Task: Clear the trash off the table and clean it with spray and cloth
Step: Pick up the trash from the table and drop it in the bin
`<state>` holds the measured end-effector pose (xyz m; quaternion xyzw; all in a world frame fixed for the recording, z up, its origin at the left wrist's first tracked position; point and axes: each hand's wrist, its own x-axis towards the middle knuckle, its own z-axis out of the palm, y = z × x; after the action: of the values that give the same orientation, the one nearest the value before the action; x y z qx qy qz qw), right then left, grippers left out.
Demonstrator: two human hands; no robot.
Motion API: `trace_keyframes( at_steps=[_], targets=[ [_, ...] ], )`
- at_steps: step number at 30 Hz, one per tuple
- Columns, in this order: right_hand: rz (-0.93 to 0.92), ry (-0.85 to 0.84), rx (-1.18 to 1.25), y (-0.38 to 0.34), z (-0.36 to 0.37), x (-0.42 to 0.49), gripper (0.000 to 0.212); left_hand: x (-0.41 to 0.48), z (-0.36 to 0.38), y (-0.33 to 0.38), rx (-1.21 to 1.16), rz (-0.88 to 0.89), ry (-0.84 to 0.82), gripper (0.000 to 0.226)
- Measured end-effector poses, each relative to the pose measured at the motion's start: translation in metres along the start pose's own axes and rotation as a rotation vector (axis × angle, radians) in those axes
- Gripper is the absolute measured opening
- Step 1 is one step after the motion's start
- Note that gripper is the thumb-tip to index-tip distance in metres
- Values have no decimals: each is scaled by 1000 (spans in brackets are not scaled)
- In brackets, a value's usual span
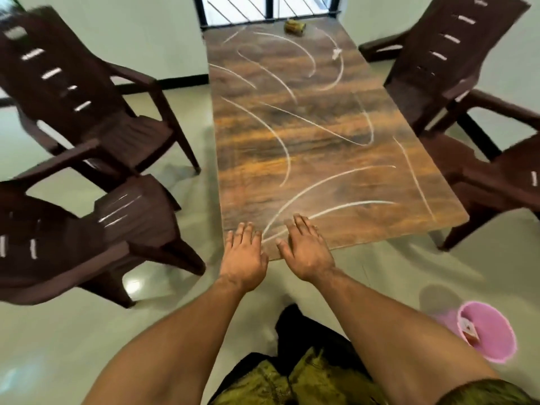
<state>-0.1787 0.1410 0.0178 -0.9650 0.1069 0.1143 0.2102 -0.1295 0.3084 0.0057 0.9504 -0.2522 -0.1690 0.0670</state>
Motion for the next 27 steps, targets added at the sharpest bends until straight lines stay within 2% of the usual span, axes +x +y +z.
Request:
trace_keyframes(
  at_steps=[11,17,22,27],
  targets=[
    [-42,50,-4,-47,12,99,64,66,-29,-68,-14,28,-1,62],
    [22,32,43,-54,18,161,59,122,-43,-114,5,74,-125,62],
    [110,-14,46,-62,4,182,56,162,-67,-136,-11,47,-98,61],
    [195,7,76,-61,-25,189,57,200,-99,-125,7,136,-89,61]
  ],
)
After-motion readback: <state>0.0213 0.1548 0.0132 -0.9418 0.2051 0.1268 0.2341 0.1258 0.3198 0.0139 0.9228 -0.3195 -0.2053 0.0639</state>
